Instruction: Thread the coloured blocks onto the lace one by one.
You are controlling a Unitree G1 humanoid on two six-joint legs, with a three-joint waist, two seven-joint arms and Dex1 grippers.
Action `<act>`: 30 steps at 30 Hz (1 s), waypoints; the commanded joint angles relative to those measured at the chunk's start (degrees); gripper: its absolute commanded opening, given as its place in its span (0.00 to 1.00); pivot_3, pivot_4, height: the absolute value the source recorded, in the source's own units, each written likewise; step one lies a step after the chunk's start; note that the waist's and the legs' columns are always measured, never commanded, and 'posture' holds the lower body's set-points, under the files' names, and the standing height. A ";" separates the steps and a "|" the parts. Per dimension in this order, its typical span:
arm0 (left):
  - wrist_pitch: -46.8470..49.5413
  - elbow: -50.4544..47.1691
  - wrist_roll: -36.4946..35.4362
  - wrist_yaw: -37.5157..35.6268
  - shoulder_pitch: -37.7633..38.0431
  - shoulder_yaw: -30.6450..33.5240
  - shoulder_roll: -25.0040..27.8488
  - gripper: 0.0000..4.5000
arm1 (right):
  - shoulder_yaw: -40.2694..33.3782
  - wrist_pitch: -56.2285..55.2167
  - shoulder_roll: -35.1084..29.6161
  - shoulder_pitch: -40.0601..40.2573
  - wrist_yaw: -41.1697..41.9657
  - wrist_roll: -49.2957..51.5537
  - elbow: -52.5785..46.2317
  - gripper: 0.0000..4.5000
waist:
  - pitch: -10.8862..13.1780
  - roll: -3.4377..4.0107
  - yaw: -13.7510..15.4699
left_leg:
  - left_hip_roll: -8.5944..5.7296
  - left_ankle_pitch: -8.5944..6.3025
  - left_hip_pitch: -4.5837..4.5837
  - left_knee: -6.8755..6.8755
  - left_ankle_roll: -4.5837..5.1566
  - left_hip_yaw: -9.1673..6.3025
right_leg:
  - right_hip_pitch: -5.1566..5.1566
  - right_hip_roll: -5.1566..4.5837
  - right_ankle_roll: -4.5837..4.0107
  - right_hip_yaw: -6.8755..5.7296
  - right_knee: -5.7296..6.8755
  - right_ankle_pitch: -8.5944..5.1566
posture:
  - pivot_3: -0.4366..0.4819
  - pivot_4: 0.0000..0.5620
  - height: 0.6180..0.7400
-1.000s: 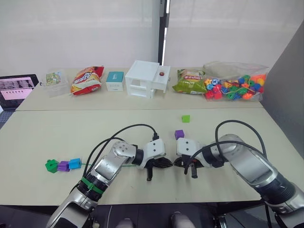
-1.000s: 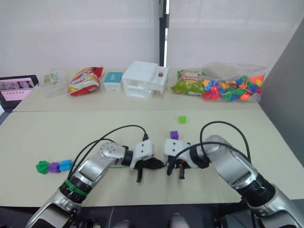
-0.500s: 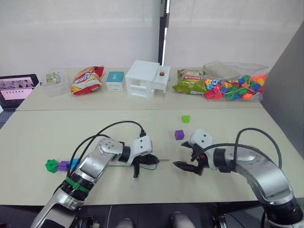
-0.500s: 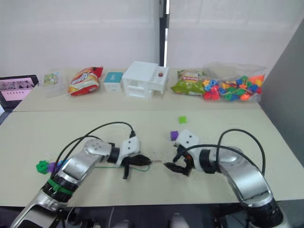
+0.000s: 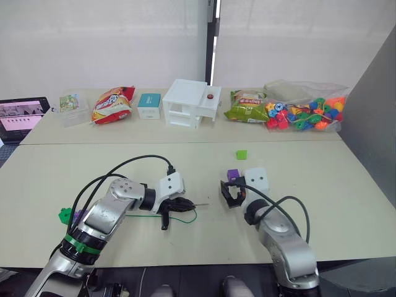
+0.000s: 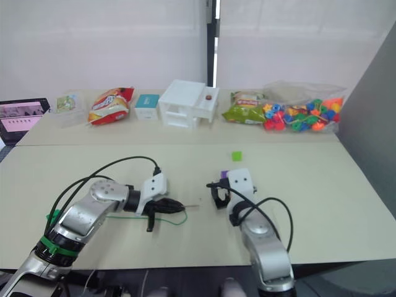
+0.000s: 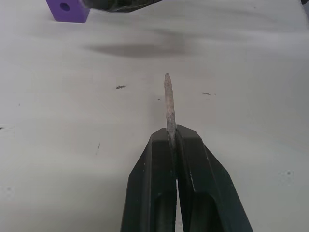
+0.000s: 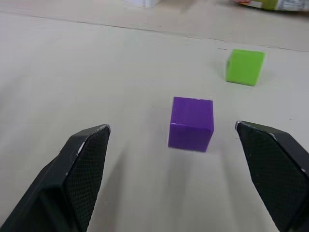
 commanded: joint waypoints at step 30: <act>-0.49 -1.25 -0.91 0.35 -0.03 0.86 0.49 0.00 | 8.52 9.59 3.52 15.78 -0.51 4.40 -17.54 0.26 | 0.00 0.02 -0.09 | 0.03 0.00 0.03 -0.08 0.01 0.00 | 0.05 0.02 0.01 0.01 -0.11 -0.01 | 0.48 0.27 1.00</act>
